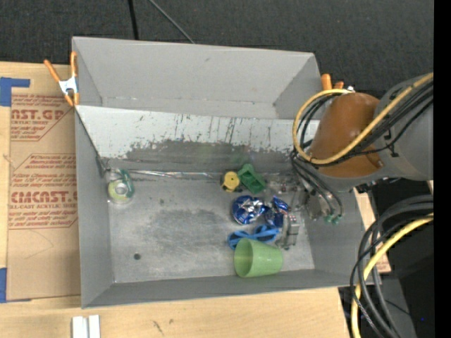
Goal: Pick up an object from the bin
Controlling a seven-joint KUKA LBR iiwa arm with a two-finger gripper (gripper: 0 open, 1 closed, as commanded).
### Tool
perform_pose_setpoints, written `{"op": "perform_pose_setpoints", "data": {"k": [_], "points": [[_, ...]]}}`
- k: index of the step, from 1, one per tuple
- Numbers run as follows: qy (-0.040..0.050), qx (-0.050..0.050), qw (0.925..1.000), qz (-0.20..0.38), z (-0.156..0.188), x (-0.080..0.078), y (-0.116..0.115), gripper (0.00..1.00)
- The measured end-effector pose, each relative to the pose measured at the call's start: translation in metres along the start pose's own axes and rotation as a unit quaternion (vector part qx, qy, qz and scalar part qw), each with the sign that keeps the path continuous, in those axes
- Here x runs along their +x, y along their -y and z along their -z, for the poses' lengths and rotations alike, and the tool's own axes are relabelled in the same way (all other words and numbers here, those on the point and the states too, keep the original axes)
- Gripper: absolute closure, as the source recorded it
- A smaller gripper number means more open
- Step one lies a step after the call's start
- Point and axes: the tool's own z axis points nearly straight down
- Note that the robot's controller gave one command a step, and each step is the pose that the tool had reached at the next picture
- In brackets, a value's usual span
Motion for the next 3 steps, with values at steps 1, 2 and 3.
{"op": "perform_pose_setpoints", "data": {"k": [1,2,3], "points": [[0.0084,0.001,0.9999,-0.011,-0.050,0.004,-0.032,0.00],[0.0020,0.001,0.9999,-0.011,-0.051,0.008,-0.032,1.00],[0.0081,0.001,0.9999,-0.013,0.127,-0.022,-0.048,1.00]]}}
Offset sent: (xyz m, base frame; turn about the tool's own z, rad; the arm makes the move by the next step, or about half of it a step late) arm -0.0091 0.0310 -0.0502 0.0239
